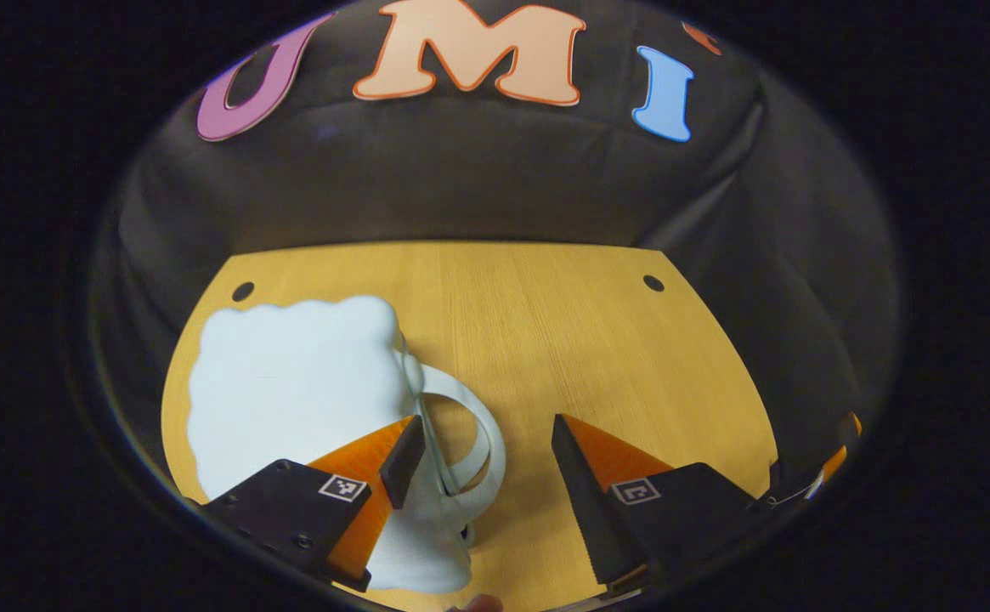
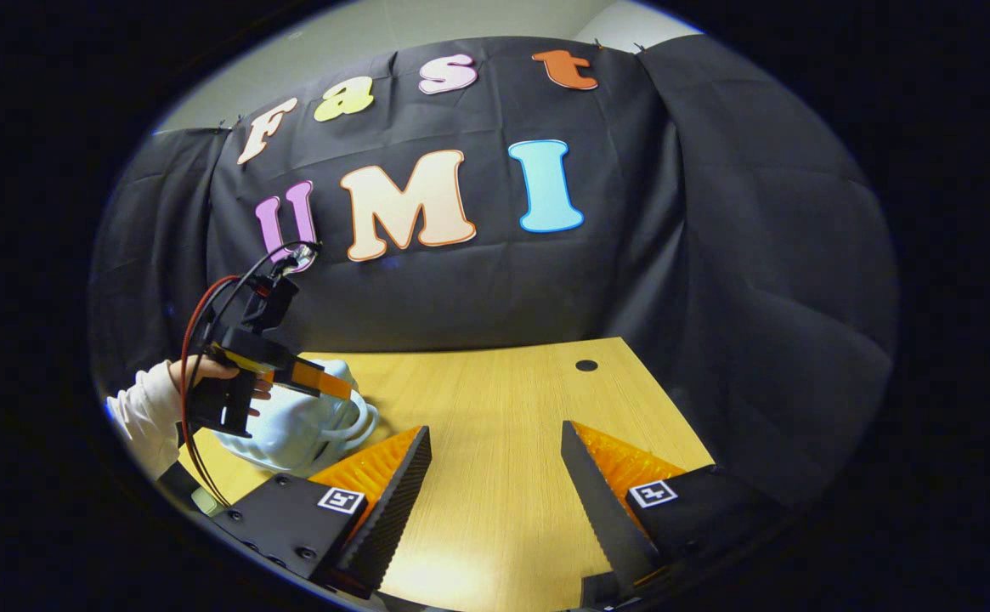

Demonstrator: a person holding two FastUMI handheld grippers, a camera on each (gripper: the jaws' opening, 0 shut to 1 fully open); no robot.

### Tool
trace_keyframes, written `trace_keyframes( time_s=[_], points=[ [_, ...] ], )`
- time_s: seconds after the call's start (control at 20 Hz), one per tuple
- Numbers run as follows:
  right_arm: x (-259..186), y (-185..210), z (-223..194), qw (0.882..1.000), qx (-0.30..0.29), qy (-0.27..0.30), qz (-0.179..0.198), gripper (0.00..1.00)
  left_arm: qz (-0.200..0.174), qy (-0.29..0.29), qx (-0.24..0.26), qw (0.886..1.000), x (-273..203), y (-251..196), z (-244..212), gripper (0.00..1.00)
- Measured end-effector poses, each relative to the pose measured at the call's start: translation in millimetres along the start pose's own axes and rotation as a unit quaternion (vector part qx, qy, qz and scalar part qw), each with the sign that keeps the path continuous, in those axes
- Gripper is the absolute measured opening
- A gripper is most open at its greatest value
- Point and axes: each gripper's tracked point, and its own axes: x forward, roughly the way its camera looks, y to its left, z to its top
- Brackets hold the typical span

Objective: First open the suitcase, pack the skin care products into it, and then close the suitcase.

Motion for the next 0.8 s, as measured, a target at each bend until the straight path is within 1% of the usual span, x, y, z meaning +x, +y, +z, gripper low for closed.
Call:
trace_keyframes(
  time_s=[0.1,0.25,0.4,0.45,0.5,0.6,0.75,0.8],
  points=[
    [-2,7,6,1.000,0.000,-0.010,0.008,0.97,-0.005,-0.043,-0.020,0.999,-30,-6,19,0.89],
    [-2,17,18,1.000,0.000,-0.024,0.019,0.97,-0.016,-0.108,-0.045,0.993,-73,-17,32,0.88],
    [-3,29,27,0.999,-0.001,-0.037,0.031,0.94,-0.005,-0.159,-0.036,0.987,-112,-23,33,0.88],
    [-5,32,30,0.998,0.000,-0.042,0.035,0.96,0.004,-0.174,-0.029,0.984,-122,-23,31,0.88],
    [-6,36,33,0.998,0.001,-0.045,0.040,0.96,0.013,-0.192,-0.025,0.981,-135,-23,32,0.88],
    [-11,41,35,0.998,0.004,-0.050,0.048,0.96,0.025,-0.215,-0.028,0.976,-153,-25,27,0.88],
    [-20,46,38,0.997,0.004,-0.058,0.055,0.97,0.042,-0.224,-0.031,0.973,-169,-24,11,0.88],
    [-22,47,39,0.997,0.003,-0.061,0.057,0.96,0.047,-0.223,-0.027,0.973,-173,-23,5,0.83]
  ],
)
